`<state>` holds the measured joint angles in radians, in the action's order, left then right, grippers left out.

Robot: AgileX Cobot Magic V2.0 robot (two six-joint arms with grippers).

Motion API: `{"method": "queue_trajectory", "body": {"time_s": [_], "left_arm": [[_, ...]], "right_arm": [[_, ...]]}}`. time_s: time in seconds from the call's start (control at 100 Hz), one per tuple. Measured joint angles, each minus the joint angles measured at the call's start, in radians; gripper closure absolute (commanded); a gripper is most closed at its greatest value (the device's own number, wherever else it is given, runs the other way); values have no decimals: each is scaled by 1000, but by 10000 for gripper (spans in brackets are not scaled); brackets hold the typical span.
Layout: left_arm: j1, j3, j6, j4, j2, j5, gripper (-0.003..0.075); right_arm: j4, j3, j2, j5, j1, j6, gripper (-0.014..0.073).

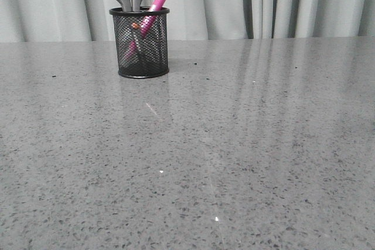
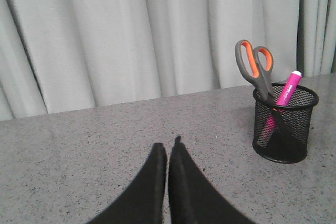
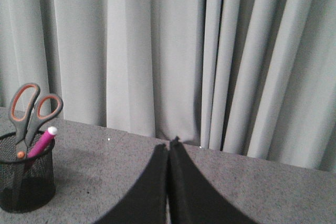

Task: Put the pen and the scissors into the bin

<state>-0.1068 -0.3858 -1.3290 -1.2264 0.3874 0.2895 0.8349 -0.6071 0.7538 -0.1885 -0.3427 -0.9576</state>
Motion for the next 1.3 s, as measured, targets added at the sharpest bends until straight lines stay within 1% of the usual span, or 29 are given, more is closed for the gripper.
{"method": "queue_trajectory", "body": {"time_s": [0.11,0.25,0.36,0.45,0.57,1.3], "left_arm": [[0,79,0,-36,-128,-26,739],[0,157,0,-70,-275,-37,739],[0,197,0,-77,-357,-39,739],[0,217,0,-79,-392,-39,739],[0,234,0,-81,-391,-40,739],[0,236,0,-81,-391,-42,739]], "right_arm": [[0,182,-221,-8,0,0,662],[8,361,-486,-14,0,0,662],[28,452,-645,-20,0,0,662],[35,489,-723,-31,0,0,662],[38,493,-759,-45,0,0,662],[59,495,-759,-36,0,0,662]]}}
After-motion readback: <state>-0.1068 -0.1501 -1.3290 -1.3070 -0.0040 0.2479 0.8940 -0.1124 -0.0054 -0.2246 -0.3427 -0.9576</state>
